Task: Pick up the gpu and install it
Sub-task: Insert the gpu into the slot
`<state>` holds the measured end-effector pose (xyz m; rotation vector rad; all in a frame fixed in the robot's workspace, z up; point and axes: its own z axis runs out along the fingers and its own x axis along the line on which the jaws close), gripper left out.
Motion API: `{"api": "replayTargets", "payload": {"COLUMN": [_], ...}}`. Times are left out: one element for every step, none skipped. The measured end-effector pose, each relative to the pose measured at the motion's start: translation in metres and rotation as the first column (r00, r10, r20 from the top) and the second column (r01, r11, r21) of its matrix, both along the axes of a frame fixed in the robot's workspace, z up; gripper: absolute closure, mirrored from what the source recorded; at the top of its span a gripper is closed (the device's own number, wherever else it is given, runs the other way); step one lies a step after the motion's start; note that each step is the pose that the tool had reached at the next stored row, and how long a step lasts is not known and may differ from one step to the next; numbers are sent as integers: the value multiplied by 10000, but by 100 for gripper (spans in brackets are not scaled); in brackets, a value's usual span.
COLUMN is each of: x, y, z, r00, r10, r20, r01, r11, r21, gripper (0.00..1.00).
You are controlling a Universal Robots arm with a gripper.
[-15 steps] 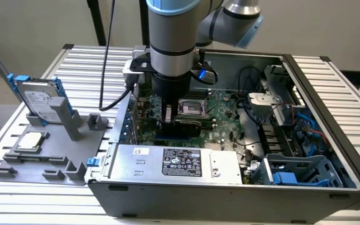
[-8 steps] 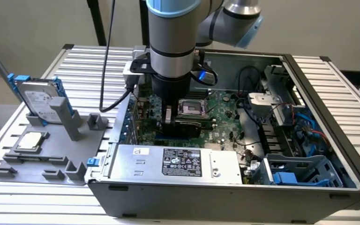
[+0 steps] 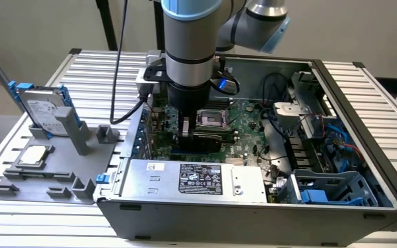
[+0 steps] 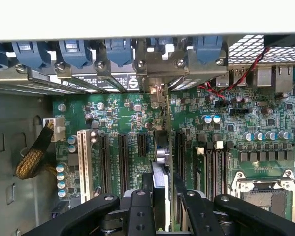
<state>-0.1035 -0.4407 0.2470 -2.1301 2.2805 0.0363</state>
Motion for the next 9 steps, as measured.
{"api": "replayTargets", "payload": {"x": [0,0,1,0,0,-1,-1,-1,-1], "y": [0,0,-1,-1,-1,-1,0,0,0], "z": [-6,-12,-19,-26,-35,-44,-53,-57,-58], "r00": [10000,10000,10000,10000,10000,10000,10000,10000,10000], "r10": [0,1,2,1,2,0,-2,-2,-2], "r20": [-1,-3,-4,-3,-3,-4,-5,-5,-6], "r01": [0,-1,-2,-1,-2,0,2,2,2], "r11": [10000,10000,10000,10000,10000,10000,10000,10000,10000], "r21": [-3,-7,-10,-10,-11,-9,-5,-6,-8], "gripper": [73,73,73,73,73,73,73,73,73]}}
